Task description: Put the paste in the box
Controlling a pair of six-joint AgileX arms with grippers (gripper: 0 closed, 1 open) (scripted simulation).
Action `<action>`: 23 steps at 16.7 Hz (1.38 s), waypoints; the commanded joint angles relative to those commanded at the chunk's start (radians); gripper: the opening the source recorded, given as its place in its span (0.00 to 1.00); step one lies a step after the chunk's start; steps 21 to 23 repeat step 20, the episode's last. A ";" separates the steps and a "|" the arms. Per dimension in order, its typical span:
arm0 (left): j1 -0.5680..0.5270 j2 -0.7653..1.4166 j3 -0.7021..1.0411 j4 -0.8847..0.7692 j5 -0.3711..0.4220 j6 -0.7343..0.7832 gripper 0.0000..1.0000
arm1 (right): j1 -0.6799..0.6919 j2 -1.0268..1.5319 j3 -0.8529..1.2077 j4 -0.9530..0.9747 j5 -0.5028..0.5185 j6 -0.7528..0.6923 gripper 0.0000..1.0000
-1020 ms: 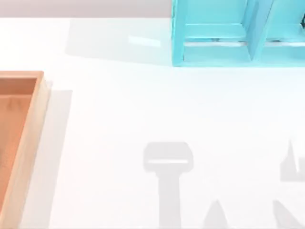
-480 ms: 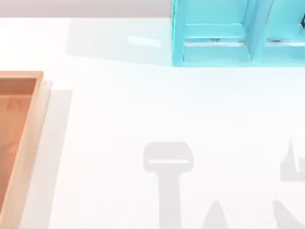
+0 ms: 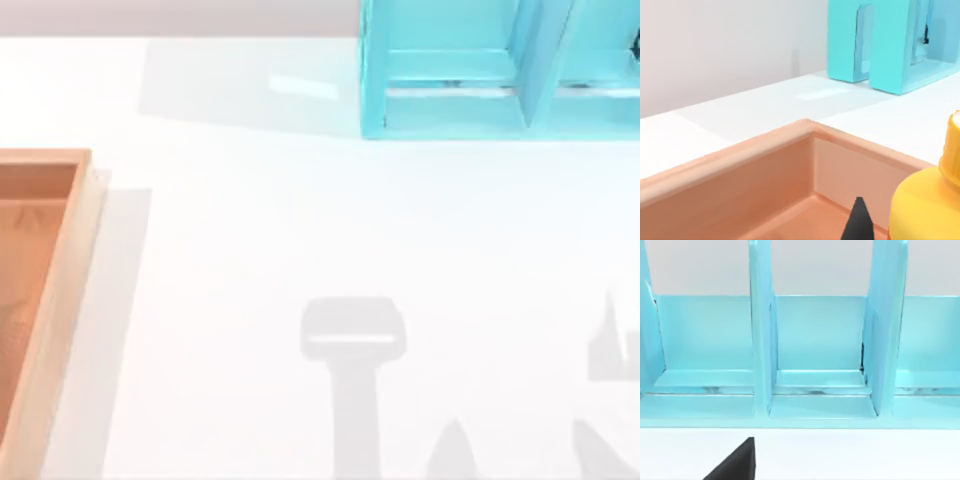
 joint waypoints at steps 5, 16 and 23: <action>0.000 0.000 0.000 0.000 0.000 0.000 0.30 | 0.000 0.000 0.000 0.000 0.000 0.000 1.00; 0.000 0.000 0.000 0.000 0.000 0.000 1.00 | 0.000 0.000 0.000 0.000 0.000 0.000 1.00; 0.000 0.000 0.000 0.000 0.000 0.000 1.00 | 0.000 0.000 0.000 0.000 0.000 0.000 1.00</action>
